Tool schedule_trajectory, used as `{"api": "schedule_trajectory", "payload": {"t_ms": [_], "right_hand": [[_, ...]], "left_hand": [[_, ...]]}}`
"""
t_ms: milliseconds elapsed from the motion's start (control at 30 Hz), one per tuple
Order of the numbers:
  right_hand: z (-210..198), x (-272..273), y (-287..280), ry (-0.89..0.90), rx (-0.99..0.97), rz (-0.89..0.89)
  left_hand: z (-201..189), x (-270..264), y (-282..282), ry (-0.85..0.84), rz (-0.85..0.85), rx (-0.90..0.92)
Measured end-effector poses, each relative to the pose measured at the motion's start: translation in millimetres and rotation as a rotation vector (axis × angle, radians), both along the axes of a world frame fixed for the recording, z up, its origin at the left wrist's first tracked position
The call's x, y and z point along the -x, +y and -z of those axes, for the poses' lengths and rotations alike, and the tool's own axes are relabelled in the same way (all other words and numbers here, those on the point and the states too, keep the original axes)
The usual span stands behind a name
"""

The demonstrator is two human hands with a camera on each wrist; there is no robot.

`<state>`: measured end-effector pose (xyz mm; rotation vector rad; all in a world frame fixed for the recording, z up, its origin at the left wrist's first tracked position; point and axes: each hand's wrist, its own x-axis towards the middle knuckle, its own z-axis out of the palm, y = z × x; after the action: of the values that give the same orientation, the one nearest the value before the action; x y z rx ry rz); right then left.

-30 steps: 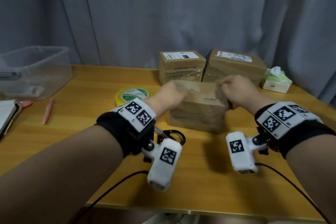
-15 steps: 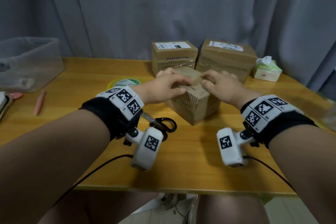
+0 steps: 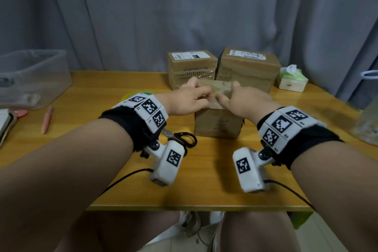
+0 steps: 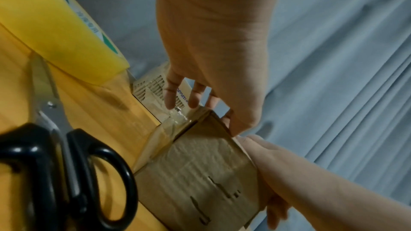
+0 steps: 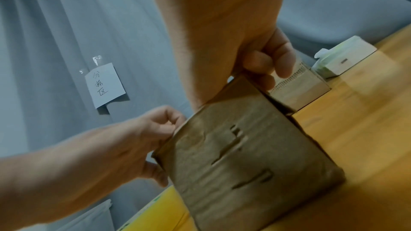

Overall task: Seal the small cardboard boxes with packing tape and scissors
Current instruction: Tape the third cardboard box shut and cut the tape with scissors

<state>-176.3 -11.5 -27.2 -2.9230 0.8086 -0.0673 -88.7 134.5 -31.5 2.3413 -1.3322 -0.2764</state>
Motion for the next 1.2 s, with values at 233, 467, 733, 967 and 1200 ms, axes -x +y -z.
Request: {"api": "schedule_trajectory", "payload": {"t_ms": [233, 467, 733, 967, 1200], "right_hand": [[7.4, -9.1, 12.1, -0.044, -0.203, 0.012], [10.1, -11.0, 17.7, -0.066, -0.241, 0.014], [9.7, -13.8, 31.1, -0.078, -0.27, 0.083], [5.1, -19.4, 39.5, -0.016, -0.395, 0.151], [10.6, -20.7, 35.1, -0.036, -0.387, 0.152]], "left_hand": [[11.9, -1.1, 6.6, 0.276, -0.183, 0.462], [33.5, -1.1, 14.5, 0.633, -0.412, 0.701], [28.8, -7.2, 15.7, 0.64, -0.459, 0.684], [21.0, -6.5, 14.0, 0.802, -0.473, 0.673], [21.3, -19.5, 31.7, 0.559, -0.462, 0.612]]}}
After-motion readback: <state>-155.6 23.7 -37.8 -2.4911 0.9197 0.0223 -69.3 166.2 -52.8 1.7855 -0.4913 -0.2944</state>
